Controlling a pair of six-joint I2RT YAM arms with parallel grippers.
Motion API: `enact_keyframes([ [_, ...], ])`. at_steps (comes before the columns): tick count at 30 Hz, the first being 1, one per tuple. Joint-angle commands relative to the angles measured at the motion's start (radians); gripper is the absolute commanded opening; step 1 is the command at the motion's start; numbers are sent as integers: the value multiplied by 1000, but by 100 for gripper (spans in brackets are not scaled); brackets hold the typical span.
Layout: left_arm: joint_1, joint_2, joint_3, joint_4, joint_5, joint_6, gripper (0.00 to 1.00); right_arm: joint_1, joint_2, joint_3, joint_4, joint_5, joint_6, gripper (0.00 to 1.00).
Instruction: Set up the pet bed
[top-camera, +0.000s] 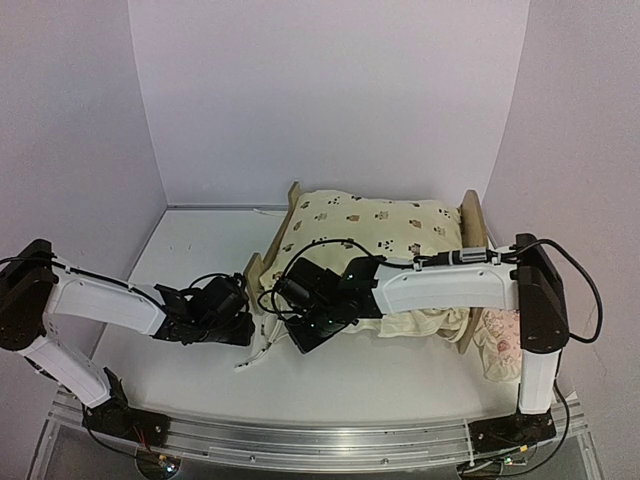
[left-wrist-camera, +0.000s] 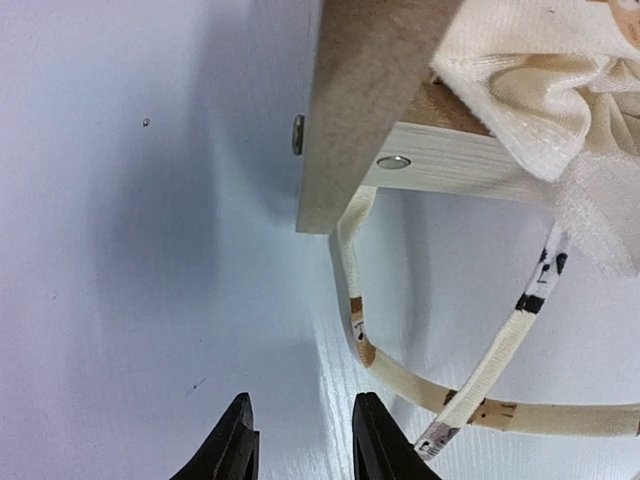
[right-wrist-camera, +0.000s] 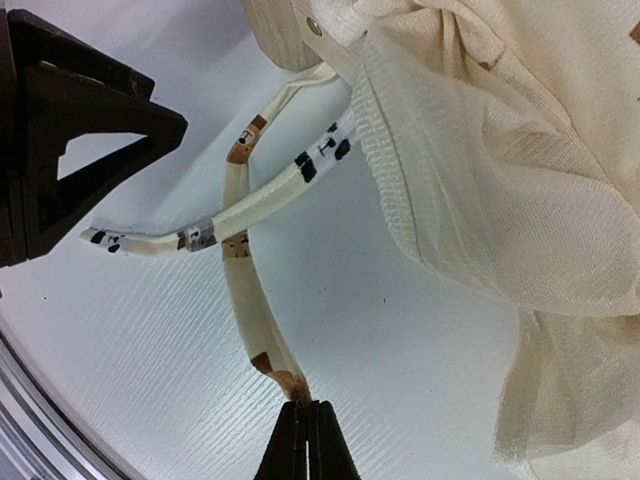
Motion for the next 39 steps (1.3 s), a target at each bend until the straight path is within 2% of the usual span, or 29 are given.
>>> enact_keyframes([
  [1, -17, 33, 5, 70, -8, -42, 33, 5, -26, 39, -6, 15, 13, 0],
  [18, -82, 195, 84, 70, -65, -121, 32, 5, -28, -77, 58, -48, 50, 0],
  [29, -122, 181, 137, -39, -179, -207, 38, 5, -21, -175, 127, -109, 74, 0],
  [39, -127, 197, 160, -53, -205, -231, 39, 5, 12, -195, 173, -166, 70, 0],
])
